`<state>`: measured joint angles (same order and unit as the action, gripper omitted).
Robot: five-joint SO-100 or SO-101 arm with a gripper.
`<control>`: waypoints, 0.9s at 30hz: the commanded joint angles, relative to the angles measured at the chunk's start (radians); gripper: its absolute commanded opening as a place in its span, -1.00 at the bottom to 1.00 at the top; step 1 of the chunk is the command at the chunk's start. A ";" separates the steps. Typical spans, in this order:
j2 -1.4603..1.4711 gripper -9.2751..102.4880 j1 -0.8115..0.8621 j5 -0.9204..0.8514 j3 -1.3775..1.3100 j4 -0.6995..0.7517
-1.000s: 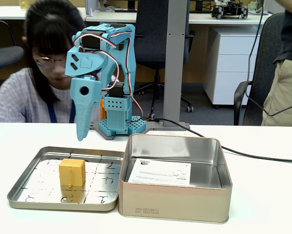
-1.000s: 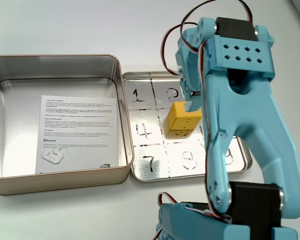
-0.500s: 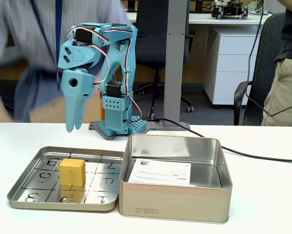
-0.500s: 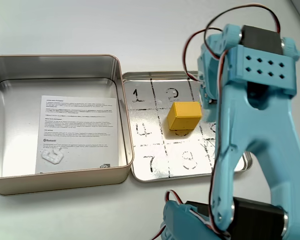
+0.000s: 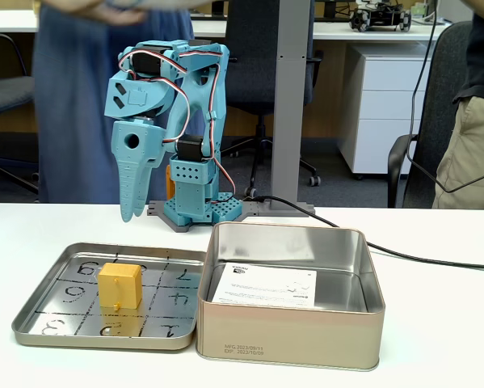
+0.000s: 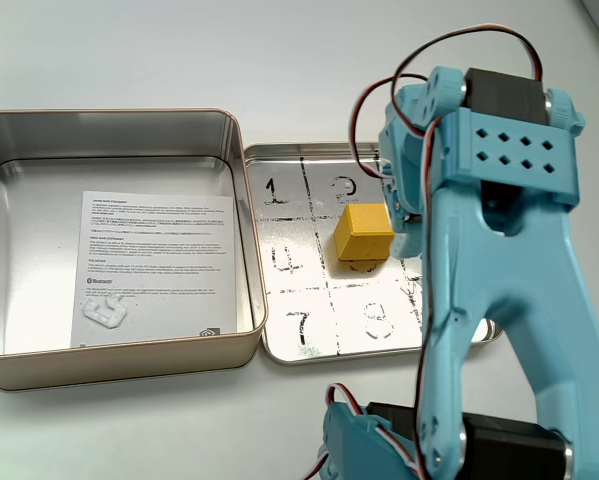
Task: Grasp a lego block and put it in the bin.
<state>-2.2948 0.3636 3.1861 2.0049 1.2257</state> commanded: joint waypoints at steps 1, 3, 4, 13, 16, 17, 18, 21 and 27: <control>-0.043 -0.40 0.017 0.249 0.014 0.005; -0.041 -0.40 0.017 0.252 0.014 -0.005; -0.041 -0.40 0.017 0.253 0.014 -0.008; -0.011 -0.41 0.021 0.258 0.017 -0.051; 0.005 -0.40 0.017 0.253 0.026 -0.069; 0.012 -0.39 0.014 0.250 0.031 -0.080; 0.021 -0.39 0.012 0.249 0.032 -0.087; 0.048 -0.36 0.015 0.241 0.034 -0.109; 0.110 -0.32 0.008 0.221 0.029 -0.155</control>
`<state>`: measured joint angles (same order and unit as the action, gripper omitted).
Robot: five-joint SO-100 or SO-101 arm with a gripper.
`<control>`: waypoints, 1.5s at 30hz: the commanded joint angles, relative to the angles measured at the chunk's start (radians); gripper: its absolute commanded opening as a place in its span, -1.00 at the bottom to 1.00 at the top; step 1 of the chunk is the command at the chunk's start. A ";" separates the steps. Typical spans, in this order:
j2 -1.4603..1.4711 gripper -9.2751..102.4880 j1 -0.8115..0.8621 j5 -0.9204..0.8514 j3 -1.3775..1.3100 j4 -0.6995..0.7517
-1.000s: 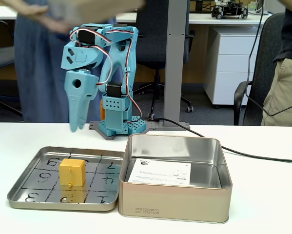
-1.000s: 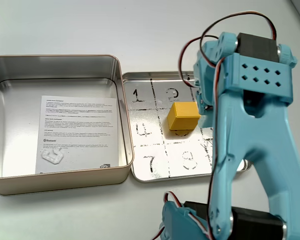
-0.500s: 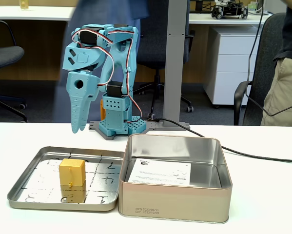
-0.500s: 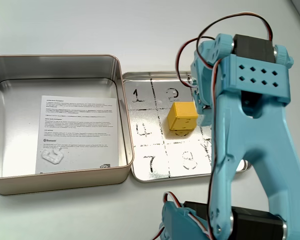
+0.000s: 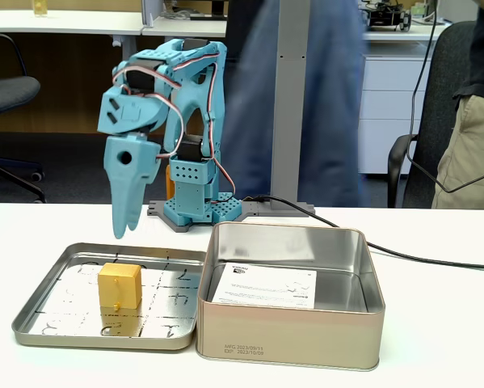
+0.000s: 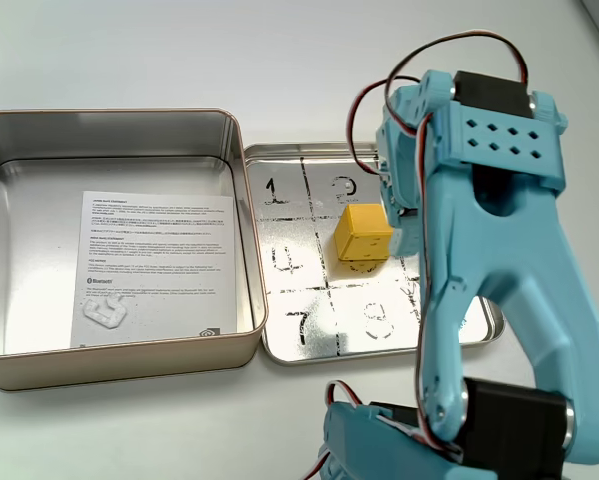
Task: Grasp a lego block and put it in the bin.
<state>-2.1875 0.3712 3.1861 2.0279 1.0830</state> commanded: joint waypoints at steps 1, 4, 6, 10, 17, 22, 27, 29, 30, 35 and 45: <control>0.012 -0.32 -0.002 0.219 0.005 -0.020; 0.034 -0.31 -0.002 0.218 -0.002 -0.041; 0.049 -0.31 -0.002 0.222 -0.002 -0.054; 0.101 -0.29 -0.002 0.225 -0.002 -0.110; 0.241 -0.27 0.002 0.238 -0.067 -0.176; 0.314 -0.29 -0.008 0.233 -0.098 -0.193; 0.365 -0.33 -0.002 0.236 -0.123 -0.202; 0.377 -0.33 -0.002 0.235 -0.126 -0.207; 0.382 -0.33 -0.002 0.235 -0.126 -0.209; 0.394 -0.34 0.006 0.235 -0.123 -0.209; 0.431 -0.31 0.011 0.229 -0.095 -0.209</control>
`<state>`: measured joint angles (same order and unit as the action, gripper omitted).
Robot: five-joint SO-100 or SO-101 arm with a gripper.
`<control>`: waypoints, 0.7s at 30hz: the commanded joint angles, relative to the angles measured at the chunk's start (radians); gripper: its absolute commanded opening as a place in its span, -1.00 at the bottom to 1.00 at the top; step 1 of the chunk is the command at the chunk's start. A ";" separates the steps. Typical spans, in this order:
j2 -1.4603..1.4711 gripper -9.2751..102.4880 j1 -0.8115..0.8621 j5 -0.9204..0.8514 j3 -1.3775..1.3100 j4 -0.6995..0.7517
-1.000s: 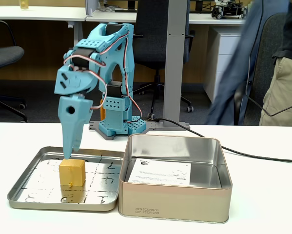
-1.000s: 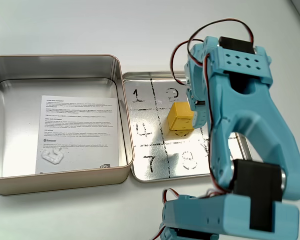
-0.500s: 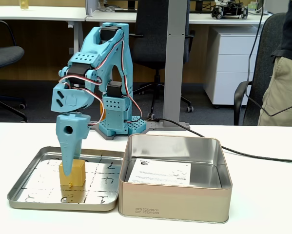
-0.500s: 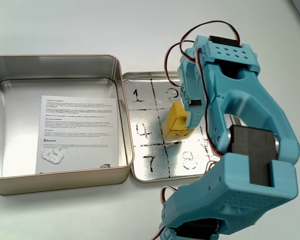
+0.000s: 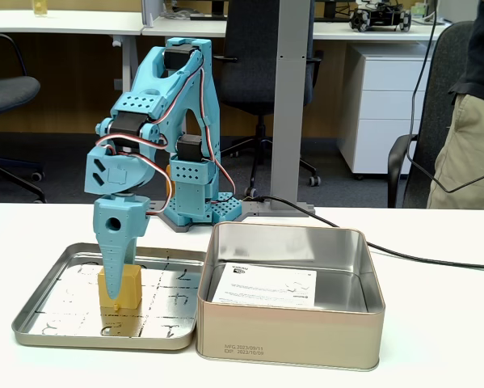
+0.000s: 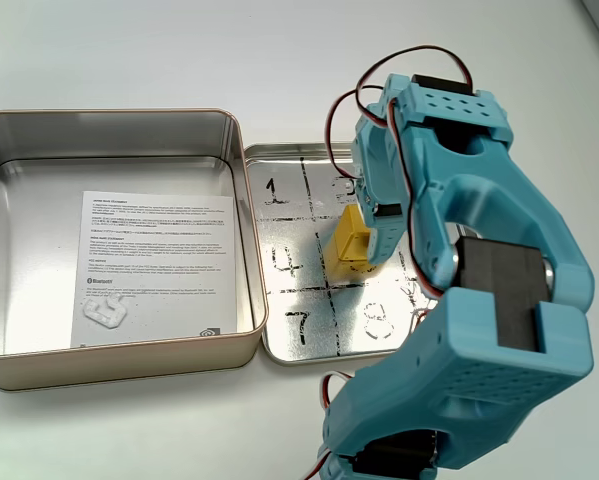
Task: Grasp a lego block and put it in the bin.
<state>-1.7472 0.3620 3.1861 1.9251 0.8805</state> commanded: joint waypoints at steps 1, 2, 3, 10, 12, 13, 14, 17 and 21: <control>-0.005 -0.31 0.020 0.227 0.009 -0.006; 0.000 -0.31 0.020 0.222 0.009 -0.006; 0.005 -0.30 0.020 0.219 0.009 -0.006; 0.048 -0.32 0.018 0.204 0.009 -0.006; 0.057 -0.32 0.020 0.201 0.009 -0.006; 0.063 -0.33 0.021 0.201 0.008 -0.006; 0.069 -0.33 0.021 0.202 0.006 -0.006; 0.087 -0.35 0.023 0.204 0.002 -0.006; 0.110 -0.40 0.023 0.202 -0.011 -0.006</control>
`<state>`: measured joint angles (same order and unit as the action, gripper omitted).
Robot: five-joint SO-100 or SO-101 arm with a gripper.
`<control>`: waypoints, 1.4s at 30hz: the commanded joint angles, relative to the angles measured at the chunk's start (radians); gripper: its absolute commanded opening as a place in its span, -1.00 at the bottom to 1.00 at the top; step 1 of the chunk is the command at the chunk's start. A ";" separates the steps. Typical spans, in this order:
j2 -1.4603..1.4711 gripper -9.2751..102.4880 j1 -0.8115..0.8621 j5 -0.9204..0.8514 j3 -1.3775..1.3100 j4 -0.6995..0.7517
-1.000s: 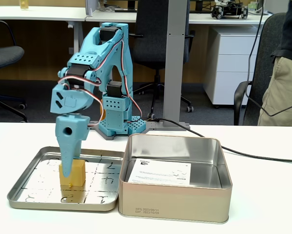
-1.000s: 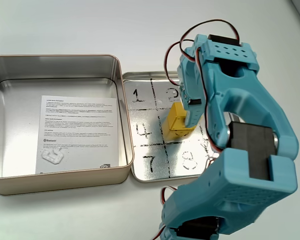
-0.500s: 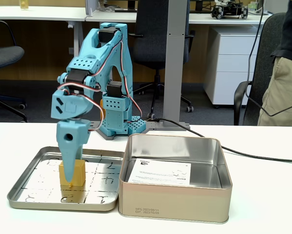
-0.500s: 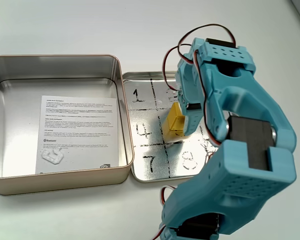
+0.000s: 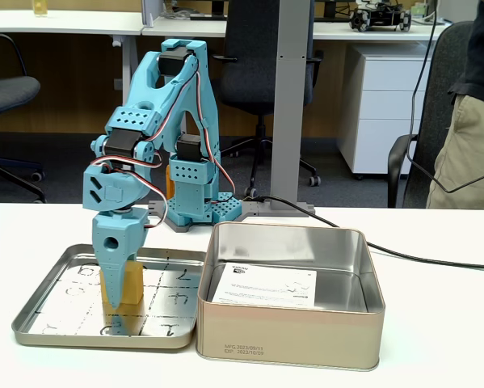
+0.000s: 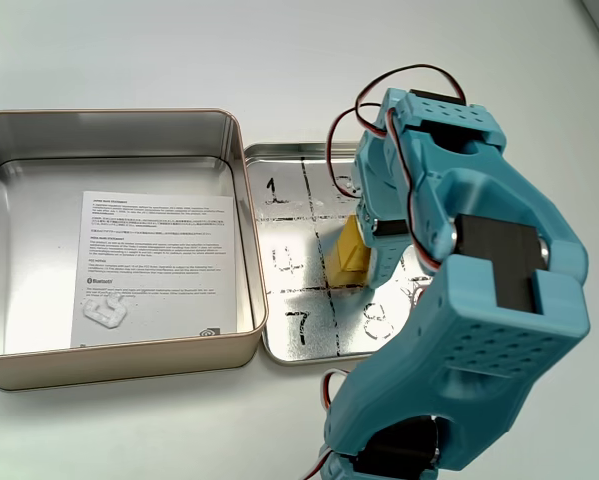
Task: Grasp a lego block and put it in the bin.
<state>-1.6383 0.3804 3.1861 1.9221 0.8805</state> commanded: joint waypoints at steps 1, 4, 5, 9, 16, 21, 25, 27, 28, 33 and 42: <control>0.005 -0.42 0.005 0.202 -0.009 -0.006; 0.018 -0.51 0.008 0.206 -0.023 0.012; 0.021 -0.53 0.009 0.207 -0.028 0.017; 0.028 -0.69 0.012 0.210 -0.038 0.049; 0.009 -0.84 0.017 0.207 -0.046 0.092; -0.017 -0.84 0.023 0.218 -0.066 0.130; -0.041 -0.84 0.018 0.224 -0.086 0.156; -0.060 -0.84 0.017 0.232 -0.095 0.172; -0.072 -0.84 0.015 0.233 -0.100 0.181; -0.141 -0.84 0.015 0.235 -0.158 0.247; -0.275 -0.84 -0.017 0.216 -0.351 0.414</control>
<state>-1.8208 0.3728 3.1876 1.6368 1.2272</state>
